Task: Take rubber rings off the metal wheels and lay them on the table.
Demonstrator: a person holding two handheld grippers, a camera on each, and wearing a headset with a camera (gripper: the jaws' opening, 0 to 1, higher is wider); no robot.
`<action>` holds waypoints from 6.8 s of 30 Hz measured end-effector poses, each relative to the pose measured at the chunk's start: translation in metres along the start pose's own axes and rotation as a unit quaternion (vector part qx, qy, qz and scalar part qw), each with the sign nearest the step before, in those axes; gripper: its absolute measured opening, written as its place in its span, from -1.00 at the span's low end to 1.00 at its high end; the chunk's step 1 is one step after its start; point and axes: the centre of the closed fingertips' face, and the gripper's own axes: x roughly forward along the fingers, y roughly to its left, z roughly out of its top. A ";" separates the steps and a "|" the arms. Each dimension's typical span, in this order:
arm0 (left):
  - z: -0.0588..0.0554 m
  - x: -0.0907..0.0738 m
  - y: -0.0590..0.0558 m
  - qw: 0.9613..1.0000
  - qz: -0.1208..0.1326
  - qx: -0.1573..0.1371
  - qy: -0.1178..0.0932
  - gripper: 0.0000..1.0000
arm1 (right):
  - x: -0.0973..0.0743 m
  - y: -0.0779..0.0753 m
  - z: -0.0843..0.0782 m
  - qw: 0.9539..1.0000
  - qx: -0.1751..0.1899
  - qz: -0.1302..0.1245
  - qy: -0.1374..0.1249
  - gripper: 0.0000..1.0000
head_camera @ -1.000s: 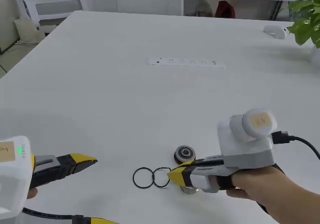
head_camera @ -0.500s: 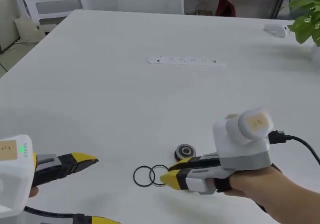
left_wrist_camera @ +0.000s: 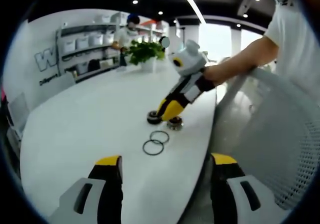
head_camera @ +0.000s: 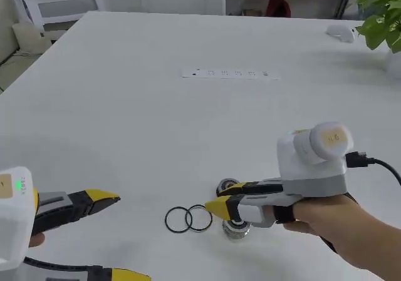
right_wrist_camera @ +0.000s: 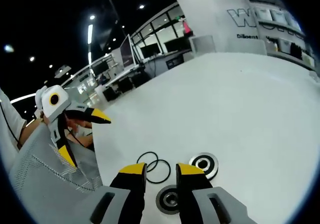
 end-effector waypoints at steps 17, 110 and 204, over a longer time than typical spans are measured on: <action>0.058 0.003 0.025 0.998 -0.010 0.064 -0.024 0.45 | -0.028 -0.046 0.026 0.996 0.030 -0.062 -0.059 -0.57; 0.049 0.174 0.027 0.992 -0.101 0.076 -0.002 -0.58 | -0.010 -0.054 -0.020 0.995 -0.086 -0.012 0.048 -0.63; 0.047 0.180 0.024 0.994 -0.079 0.076 -0.020 -0.73 | -0.022 -0.055 -0.002 0.970 0.238 0.030 -0.034 -1.00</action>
